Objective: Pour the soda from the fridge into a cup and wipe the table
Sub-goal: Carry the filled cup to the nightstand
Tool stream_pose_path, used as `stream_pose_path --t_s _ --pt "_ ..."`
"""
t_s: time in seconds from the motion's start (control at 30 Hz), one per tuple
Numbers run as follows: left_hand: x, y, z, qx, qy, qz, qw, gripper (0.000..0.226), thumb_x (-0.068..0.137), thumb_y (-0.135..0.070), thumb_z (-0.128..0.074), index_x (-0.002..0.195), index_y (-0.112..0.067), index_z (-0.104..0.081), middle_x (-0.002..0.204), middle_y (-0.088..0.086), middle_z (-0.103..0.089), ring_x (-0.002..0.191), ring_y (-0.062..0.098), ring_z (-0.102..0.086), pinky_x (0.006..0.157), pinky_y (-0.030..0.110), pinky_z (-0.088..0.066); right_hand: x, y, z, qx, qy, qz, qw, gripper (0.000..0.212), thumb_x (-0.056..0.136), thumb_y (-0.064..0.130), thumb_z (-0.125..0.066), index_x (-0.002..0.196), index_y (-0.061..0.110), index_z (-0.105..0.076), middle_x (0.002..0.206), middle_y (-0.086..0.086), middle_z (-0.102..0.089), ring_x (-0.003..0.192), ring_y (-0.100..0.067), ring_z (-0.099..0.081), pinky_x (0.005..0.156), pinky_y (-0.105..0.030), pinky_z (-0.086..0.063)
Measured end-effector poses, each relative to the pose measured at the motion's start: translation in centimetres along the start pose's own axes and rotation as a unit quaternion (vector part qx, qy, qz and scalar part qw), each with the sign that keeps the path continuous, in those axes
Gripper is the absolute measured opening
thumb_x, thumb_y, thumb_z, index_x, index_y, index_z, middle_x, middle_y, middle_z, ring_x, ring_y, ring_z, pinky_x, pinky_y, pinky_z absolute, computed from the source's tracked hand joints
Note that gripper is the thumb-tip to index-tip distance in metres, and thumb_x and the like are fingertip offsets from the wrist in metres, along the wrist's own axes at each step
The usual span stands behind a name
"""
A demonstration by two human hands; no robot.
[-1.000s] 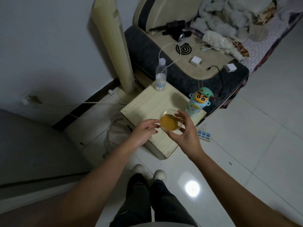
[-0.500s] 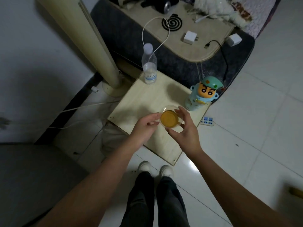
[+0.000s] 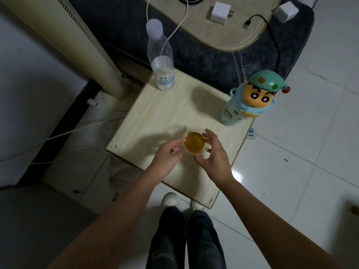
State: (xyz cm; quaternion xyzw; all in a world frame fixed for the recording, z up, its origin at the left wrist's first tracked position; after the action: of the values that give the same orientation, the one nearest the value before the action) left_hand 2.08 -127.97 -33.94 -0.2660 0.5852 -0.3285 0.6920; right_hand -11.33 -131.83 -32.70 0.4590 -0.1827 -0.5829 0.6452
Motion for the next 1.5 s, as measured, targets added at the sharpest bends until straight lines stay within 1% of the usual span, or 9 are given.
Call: stream_pose_path --t_s 0.3,0.43,0.63,0.73,0.97,1.1,1.23,1.37,1.5 --pt "0.6 1.8 -0.7 0.017 0.013 0.017 1.0 0.047 0.085 0.007 -0.044 0.104 -0.035 -0.052 0.101 -0.001 -0.059 0.102 0.011 -0.052 0.078 0.015 -0.039 0.1 -1.3 -1.7 -0.026 0.027 -0.006 0.999 0.078 0.079 0.018 -0.069 0.142 0.01 -0.025 0.142 -0.009 -0.043 0.129 -0.02 -0.042 0.104 -0.033 -0.04" --pt "0.7 2.2 -0.8 0.028 0.02 0.023 0.999 0.048 0.087 0.004 -0.045 0.124 -0.025 -0.052 0.105 0.003 -0.058 0.104 0.013 -0.051 0.077 0.015 -0.039 0.1 -1.5 -1.9 -0.042 0.025 0.002 0.999 0.079 0.079 0.016 -0.069 0.143 0.012 -0.024 0.143 -0.008 -0.041 0.131 -0.02 -0.041 0.105 -0.031 -0.038" --pt "0.8 2.3 -0.7 0.017 0.016 0.031 0.999 0.045 0.089 0.001 -0.045 0.128 -0.022 -0.05 0.107 0.001 -0.055 0.104 0.011 -0.05 0.075 0.016 -0.039 0.2 -1.4 -2.1 -0.051 0.044 0.002 0.998 0.082 0.081 0.013 -0.066 0.146 0.015 -0.016 0.145 -0.008 -0.039 0.131 -0.02 -0.04 0.102 -0.03 -0.04" --pt "0.6 2.6 -0.4 0.034 0.018 0.043 0.998 0.048 0.09 -0.002 -0.045 0.134 -0.019 -0.044 0.117 0.001 -0.053 0.106 0.013 -0.049 0.087 0.024 -0.038 -0.1 -1.4 -1.7 -0.06 0.055 -0.009 0.997 0.081 0.082 0.012 -0.063 0.146 0.016 -0.014 0.146 -0.008 -0.038 0.131 -0.022 -0.04 0.103 -0.034 -0.04" --pt "-1.9 -0.2 3.0 0.177 -0.023 0.013 0.984 0.049 0.09 -0.012 -0.051 0.137 -0.019 -0.04 0.134 0.0 -0.05 0.113 0.013 -0.048 0.092 0.028 -0.04 -1.9 1.3 1.7 -0.199 0.093 0.009 0.976 0.067 0.089 0.018 -0.057 0.145 0.015 -0.021 0.149 -0.005 -0.031 0.135 -0.02 -0.031 0.108 -0.025 -0.025" --pt "-4.7 -5.3 4.4 0.334 -0.035 -0.054 0.941 0.05 0.092 -0.02 -0.048 0.14 -0.019 -0.035 0.139 0.003 -0.045 0.122 0.021 -0.047 0.1 0.039 -0.042 -3.4 5.6 4.5 -0.313 0.118 0.088 0.938 0.062 0.091 0.022 -0.051 0.145 0.013 -0.022 0.149 -0.008 -0.03 0.137 -0.023 -0.026 0.111 -0.029 -0.022" --pt "-8.3 -10.9 4.9 0.464 -0.056 -0.118 0.876 0.052 0.093 -0.023 -0.044 0.143 -0.019 -0.03 0.143 0.004 -0.041 0.124 0.023 -0.044 0.097 0.037 -0.042 -5.3 10.2 7.9 -0.373 0.089 0.138 0.913 0.061 0.089 0.02 -0.056 0.142 0.009 -0.029 0.145 -0.014 -0.037 0.133 -0.03 -0.033 0.109 -0.039 -0.03" --pt "-12.3 -16.0 5.0 0.538 -0.092 -0.175 0.82 0.051 0.094 -0.023 -0.042 0.143 -0.016 -0.029 0.142 0.005 -0.041 0.124 0.025 -0.043 0.095 0.038 -0.041 -7.9 14.9 11.6 -0.389 0.04 0.177 0.903 0.056 0.083 0.017 -0.063 0.134 0.003 -0.042 0.134 -0.02 -0.05 0.125 -0.037 -0.045 0.101 -0.045 -0.039" --pt "-15.9 -19.9 4.7 0.568 -0.132 -0.216 0.783 0.05 0.093 -0.026 -0.041 0.141 -0.015 -0.032 0.138 0.007 -0.045 0.122 0.026 -0.043 0.093 0.038 -0.039 -10.7 17.8 14.7 -0.399 -0.001 0.187 0.898 0.056 0.087 0.023 -0.06 0.136 0.006 -0.04 0.137 -0.017 -0.047 0.128 -0.035 -0.042 0.103 -0.045 -0.038"
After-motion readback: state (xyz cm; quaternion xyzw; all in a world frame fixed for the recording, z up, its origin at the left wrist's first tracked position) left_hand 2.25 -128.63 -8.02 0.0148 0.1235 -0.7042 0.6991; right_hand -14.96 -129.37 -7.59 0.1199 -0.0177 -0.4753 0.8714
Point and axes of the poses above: each hand's wrist, its own x-axis towards the middle knuckle, its own z-axis out of the back of the hand, y = z × x, the point moved 10 cm from there along x, towards the middle knuckle
